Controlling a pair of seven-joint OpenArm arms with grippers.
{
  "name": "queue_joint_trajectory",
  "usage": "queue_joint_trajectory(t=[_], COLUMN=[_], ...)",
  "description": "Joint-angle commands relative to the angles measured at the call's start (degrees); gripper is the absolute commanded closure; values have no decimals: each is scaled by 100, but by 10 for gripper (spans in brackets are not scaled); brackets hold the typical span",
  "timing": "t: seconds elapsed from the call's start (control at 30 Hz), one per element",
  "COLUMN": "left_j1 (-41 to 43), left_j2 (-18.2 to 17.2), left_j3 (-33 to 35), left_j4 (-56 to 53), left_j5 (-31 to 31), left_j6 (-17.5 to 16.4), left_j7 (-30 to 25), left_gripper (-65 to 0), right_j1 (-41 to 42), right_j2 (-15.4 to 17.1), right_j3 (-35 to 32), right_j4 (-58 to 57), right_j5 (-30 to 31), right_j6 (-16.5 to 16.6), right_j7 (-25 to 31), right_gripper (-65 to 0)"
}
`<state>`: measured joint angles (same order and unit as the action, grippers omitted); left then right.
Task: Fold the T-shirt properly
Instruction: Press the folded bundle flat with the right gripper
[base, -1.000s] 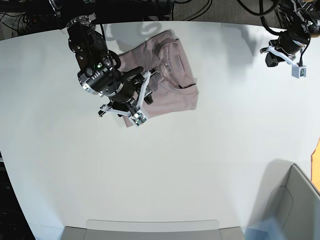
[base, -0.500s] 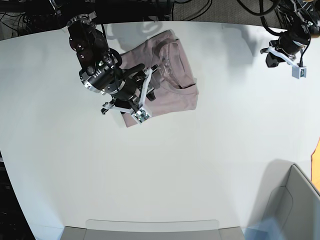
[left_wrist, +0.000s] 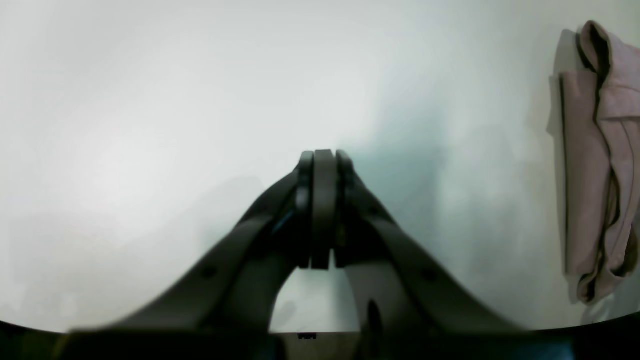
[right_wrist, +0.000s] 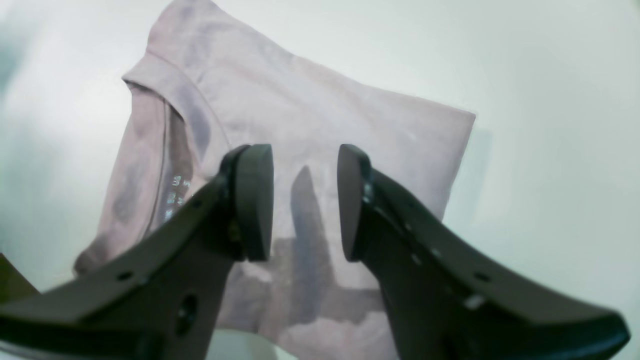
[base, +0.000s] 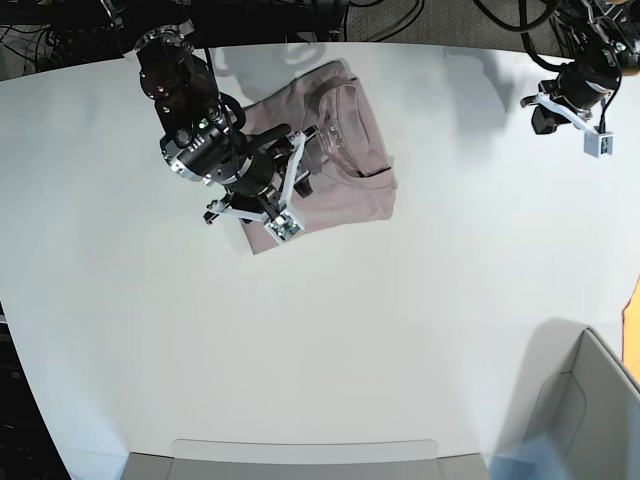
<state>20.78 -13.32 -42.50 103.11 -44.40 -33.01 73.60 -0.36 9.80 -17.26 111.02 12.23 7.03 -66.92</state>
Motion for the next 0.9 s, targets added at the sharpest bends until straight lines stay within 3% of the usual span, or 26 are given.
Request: queue_joint_trajectory(t=[0.0, 0.87], left_j1=[10, 19], left_j2=[-79, -79], left_j3=[-36, -36], left_j4=[76, 49], left_j5=[-74, -74], left_j6=[-26, -26], left_j7=[-77, -94], left_gripper=[0, 0], right_j1=[67, -47], right_j2=[-18, -18], right_j3=[33, 51], right_j4=[111, 269], right_j5=[39, 39], right_j6=[-4, -4], right_j7=[102, 102], right_gripper=[-204, -204])
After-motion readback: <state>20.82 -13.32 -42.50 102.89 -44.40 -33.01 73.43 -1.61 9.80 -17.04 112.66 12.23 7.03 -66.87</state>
